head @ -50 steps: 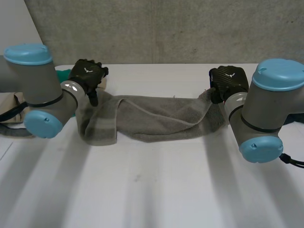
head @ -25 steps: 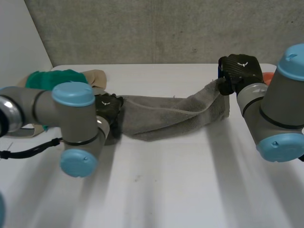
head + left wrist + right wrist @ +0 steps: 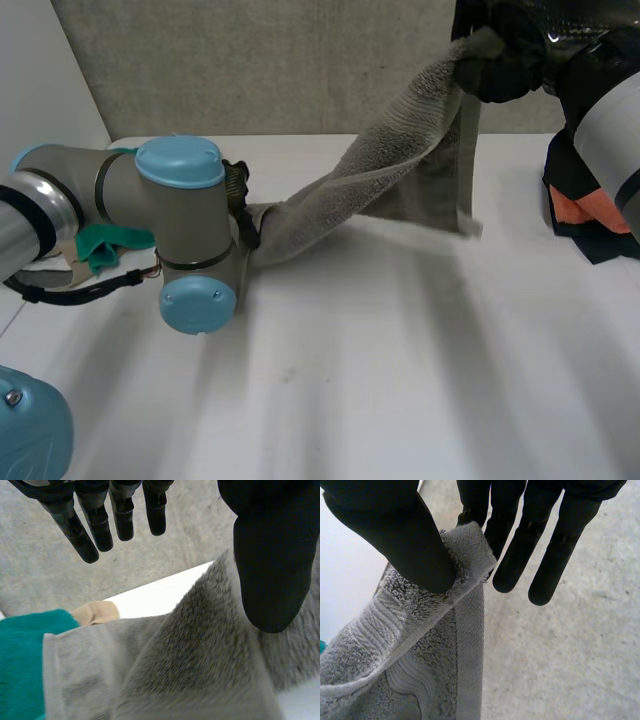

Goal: Fold the laundry.

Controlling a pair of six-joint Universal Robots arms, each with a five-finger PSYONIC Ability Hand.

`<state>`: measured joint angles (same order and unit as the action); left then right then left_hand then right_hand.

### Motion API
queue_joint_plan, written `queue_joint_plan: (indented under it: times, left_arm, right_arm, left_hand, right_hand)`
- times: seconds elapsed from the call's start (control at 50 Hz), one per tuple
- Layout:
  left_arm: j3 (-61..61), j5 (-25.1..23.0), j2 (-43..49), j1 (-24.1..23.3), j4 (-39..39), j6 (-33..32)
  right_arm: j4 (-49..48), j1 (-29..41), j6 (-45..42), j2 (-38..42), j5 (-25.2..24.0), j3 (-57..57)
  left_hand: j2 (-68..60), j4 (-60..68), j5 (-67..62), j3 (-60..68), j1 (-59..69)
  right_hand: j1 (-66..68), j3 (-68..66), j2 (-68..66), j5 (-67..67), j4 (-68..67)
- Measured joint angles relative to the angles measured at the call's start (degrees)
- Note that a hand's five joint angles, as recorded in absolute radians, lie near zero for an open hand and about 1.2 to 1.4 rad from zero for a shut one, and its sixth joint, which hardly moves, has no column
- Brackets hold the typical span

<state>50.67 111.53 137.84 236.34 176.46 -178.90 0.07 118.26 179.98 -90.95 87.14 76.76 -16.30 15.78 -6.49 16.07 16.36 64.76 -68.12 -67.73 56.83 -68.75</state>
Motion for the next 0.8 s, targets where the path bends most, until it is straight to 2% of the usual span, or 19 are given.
queue_joint_plan:
  times: [0.14, 0.28, 0.38, 0.52, 0.62, 0.66, 0.72, 0.74, 0.8]
  left_arm:
    - [0.9, -3.1, -1.8, -1.5, -2.4, 6.6]
    - [0.2, -4.0, -0.5, -2.4, -3.1, 7.5]
    - [-0.5, -2.2, 1.2, -2.7, -3.1, 4.0]
    - [1.4, 4.3, 0.4, -0.3, -1.6, -3.4]
    - [6.6, 4.0, -3.1, 3.3, 0.8, -9.0]
    - [9.9, 2.2, -5.1, 4.9, 2.4, -11.6]
    - [14.9, -1.1, -8.4, 7.2, 4.8, -15.3]
    - [16.8, -2.5, -9.6, 8.0, 5.7, -16.5]
    - [21.8, -7.1, -13.4, 10.1, 8.2, -19.9]
  right_arm:
    - [-0.4, 0.8, -1.3, -0.5, 0.4, -0.3]
    - [-0.5, 0.4, -1.8, -0.5, 0.6, -1.6]
    - [-0.5, -0.7, -1.4, -1.2, 0.5, -2.5]
    - [-0.6, -4.2, -0.9, -1.5, 0.1, -3.1]
    - [-0.6, -7.2, -0.9, -1.4, -0.6, -3.0]
    - [-0.6, -8.3, -0.9, -1.3, -1.0, -2.8]
    - [-0.6, -9.7, -1.0, -1.0, -1.6, -2.3]
    - [-0.6, -10.0, -1.1, -0.9, -1.8, -2.0]
    - [-0.6, -10.8, -1.6, -0.2, -2.5, -1.2]
  left_hand:
    - [0.0, 0.0, 0.0, 0.0, 0.0]
    - [0.0, 0.0, 0.0, 0.0, 0.0]
    - [-0.9, 1.4, -1.1, 0.2, 0.0]
    - [-2.8, 3.4, -3.0, 2.9, 2.8]
    - [-3.6, 4.2, -3.7, 3.7, 3.3]
    - [-6.5, 6.9, -6.3, 6.3, 6.5]
    - [-16.9, 17.7, -16.2, 17.1, 19.0]
    - [-26.7, 27.5, -25.6, 26.8, 29.6]
    - [-44.6, 44.4, -42.9, 43.8, 46.8]
  right_hand:
    - [0.0, 0.0, 0.0, 0.0, 0.0]
    - [0.0, 0.0, 0.0, 0.0, 0.0]
    - [0.0, 0.0, 0.0, 0.0, 0.0]
    - [0.0, 0.0, 0.0, 0.0, 0.0]
    - [0.0, 0.0, 0.0, 0.0, 0.0]
    - [0.0, 0.0, 0.0, 0.0, 0.0]
    - [0.0, 0.0, 0.0, 0.0, 0.0]
    - [0.0, 0.0, 0.0, 0.0, 0.0]
    - [0.0, 0.0, 0.0, 0.0, 0.0]
